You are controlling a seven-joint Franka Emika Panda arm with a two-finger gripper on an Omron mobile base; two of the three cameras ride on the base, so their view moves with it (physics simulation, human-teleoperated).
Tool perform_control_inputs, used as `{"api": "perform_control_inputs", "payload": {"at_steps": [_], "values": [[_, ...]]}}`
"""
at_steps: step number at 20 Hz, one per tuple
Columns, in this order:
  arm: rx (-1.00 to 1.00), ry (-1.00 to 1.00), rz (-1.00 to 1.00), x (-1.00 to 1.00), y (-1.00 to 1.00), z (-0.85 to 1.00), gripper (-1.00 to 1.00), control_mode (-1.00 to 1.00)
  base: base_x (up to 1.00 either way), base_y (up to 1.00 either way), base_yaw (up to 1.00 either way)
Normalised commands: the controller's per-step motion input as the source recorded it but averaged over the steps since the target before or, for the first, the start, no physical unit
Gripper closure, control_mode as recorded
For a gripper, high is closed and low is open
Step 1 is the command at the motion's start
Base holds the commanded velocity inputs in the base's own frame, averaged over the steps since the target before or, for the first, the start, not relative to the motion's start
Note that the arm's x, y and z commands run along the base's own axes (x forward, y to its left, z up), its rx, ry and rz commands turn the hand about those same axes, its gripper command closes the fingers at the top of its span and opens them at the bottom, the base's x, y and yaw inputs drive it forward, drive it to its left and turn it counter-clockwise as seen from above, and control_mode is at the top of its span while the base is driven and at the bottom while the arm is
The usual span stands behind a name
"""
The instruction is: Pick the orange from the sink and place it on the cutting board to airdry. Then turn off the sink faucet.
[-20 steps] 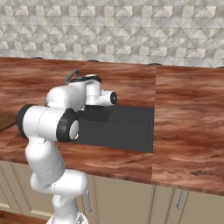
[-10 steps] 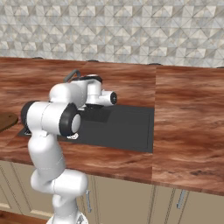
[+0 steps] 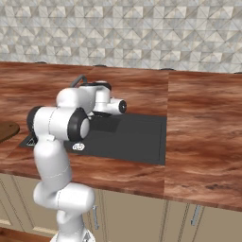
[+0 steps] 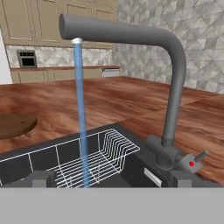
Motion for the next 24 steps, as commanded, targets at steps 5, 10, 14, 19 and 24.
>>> {"api": "perform_control_inputs", "payload": {"at_steps": [5, 10, 14, 19, 24], "values": [[0.01, 0.0, -0.02, 0.4, 0.06, -0.17, -1.0, -1.0, 0.0, 0.0, 0.0], [0.02, 0.0, 0.0, 0.42, 0.01, -0.1, -1.0, -1.0, 0.0, 0.0, 0.0], [0.0, 0.01, 0.0, 0.41, 0.0, -0.16, -1.0, -1.0, 0.0, 0.0, 0.0], [0.0, 0.03, 0.0, 0.47, 0.05, -0.23, -1.0, -1.0, 0.0, 0.0, 0.0], [0.0, 0.02, 0.0, 0.47, 0.03, -0.19, -1.0, -1.0, 0.0, 0.0, 0.0]]}}
